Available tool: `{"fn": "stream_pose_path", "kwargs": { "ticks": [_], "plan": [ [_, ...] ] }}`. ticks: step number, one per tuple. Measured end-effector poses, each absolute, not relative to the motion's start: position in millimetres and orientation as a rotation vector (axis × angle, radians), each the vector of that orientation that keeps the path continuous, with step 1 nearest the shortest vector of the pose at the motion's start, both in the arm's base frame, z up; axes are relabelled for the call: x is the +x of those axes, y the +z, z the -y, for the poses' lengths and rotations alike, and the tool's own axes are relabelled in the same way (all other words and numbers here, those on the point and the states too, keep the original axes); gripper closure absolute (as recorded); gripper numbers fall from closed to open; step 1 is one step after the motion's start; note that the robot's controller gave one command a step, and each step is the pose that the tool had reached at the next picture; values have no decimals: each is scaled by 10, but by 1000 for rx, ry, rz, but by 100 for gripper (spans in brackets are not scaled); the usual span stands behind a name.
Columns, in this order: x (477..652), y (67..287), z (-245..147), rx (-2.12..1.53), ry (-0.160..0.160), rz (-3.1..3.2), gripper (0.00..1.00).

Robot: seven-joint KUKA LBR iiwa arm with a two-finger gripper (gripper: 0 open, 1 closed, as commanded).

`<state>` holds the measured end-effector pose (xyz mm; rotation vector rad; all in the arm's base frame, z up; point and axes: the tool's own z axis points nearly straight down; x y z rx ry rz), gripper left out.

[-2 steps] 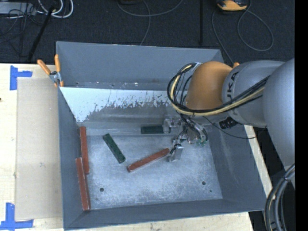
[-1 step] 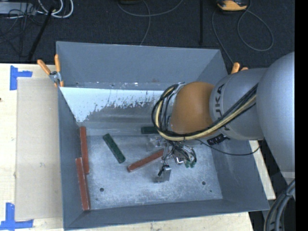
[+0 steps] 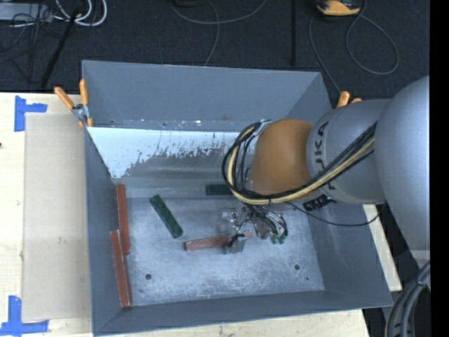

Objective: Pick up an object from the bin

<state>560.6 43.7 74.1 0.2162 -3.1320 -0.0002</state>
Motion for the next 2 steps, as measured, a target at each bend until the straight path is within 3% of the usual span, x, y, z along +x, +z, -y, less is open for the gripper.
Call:
{"fn": "stream_pose_path", "kwargs": {
  "ticks": [1, 2],
  "plan": [
    [5640, 1773, -625, 285, -1, 3137, 100],
    [5542, 2664, -553, 283, 1, 3138, 100]
  ]
}}
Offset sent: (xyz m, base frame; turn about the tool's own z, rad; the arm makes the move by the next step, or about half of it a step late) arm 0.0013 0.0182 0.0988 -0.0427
